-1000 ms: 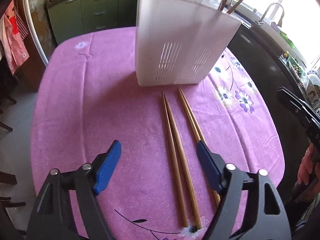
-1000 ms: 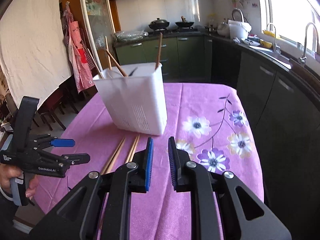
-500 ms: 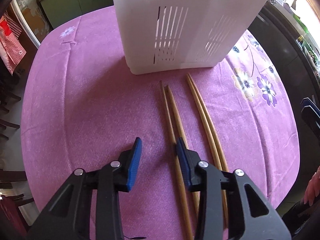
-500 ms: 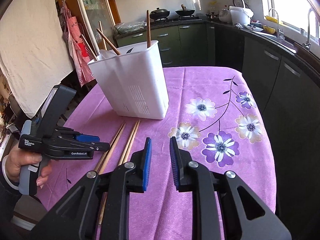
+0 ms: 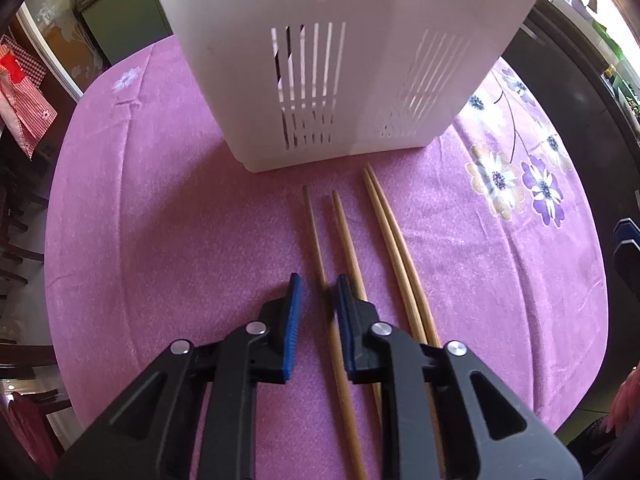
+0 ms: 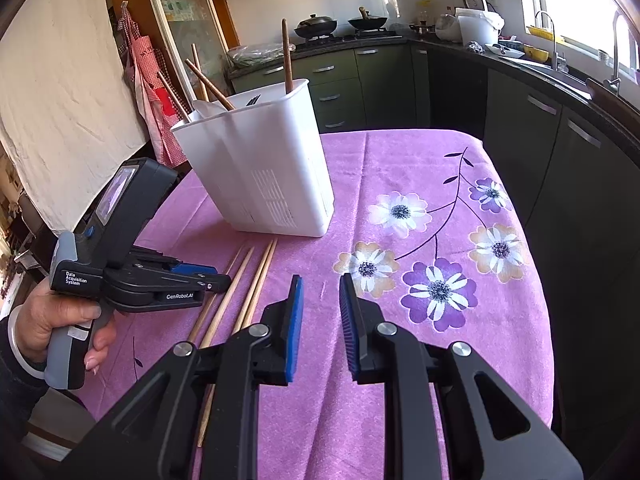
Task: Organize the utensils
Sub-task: 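Lower the left gripper onto a wooden chopstick, close and lift it upright, then lower the right gripper onto a chopstick, close and lift it while the left gripper holds its chopstick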
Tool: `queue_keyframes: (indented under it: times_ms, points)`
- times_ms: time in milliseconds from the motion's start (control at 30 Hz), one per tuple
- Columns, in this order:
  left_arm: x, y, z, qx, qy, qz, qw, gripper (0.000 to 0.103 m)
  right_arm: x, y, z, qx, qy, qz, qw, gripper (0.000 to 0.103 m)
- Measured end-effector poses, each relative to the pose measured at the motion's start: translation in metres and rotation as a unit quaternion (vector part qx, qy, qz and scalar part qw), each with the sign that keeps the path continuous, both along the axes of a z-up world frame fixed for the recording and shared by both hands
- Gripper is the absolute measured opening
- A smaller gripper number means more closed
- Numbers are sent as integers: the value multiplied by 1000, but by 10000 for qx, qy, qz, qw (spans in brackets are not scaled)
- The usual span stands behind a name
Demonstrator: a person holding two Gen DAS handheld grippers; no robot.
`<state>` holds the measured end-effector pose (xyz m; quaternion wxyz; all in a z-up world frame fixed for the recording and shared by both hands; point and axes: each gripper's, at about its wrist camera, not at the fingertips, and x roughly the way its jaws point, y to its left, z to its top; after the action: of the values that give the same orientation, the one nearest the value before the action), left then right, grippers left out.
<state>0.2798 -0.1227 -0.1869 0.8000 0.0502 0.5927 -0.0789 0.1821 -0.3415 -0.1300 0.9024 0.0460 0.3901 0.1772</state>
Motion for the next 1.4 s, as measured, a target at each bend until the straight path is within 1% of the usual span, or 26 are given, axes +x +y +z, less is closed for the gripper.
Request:
queue_keyframes:
  times_ms: [67,200,433,533,567,733,833,1000,1067,1267,1367,1400]
  points:
    - [0,-2,0,-25,-38,6,10000,8,0,0,-1,-4,12,-5,10000,19]
    - [-5,1,2,-62,-67,-17,10000,6,1,-1,-1,-2,30,-18,10000,19]
    - [-17,12,8,-163,-143,-39,9998,6,0,-1,2,-8,-13,-25,10000,19]
    - [-25,27,20,-235,-263,-28,9994,6,-1,-1,5,-14,-40,-30,10000,19]
    - [-22,34,25,-260,-316,-29,9992,6,-2,-1,6,-9,-55,-31,10000,19]
    - [-35,51,57,-391,-677,9,9969,6,-5,0,11,-24,-121,-23,9999,19]
    - [-44,62,78,-507,-921,70,9944,6,-8,0,14,-32,-149,-19,9999,21]
    - [-66,81,111,-681,-1442,166,9871,6,-11,1,18,-38,-198,-29,9998,21]
    - [-75,88,123,-688,-1654,191,9836,6,-12,1,20,-52,-218,-26,9997,21]
    - [-96,99,146,-740,-2065,174,9755,6,-12,8,19,-122,-189,40,9997,22]
    - [-104,101,149,-697,-2154,150,9739,6,-8,13,17,-171,-122,106,9997,23]
    - [-107,102,149,-692,-2171,148,9736,6,-7,16,15,-181,-89,134,9997,25]
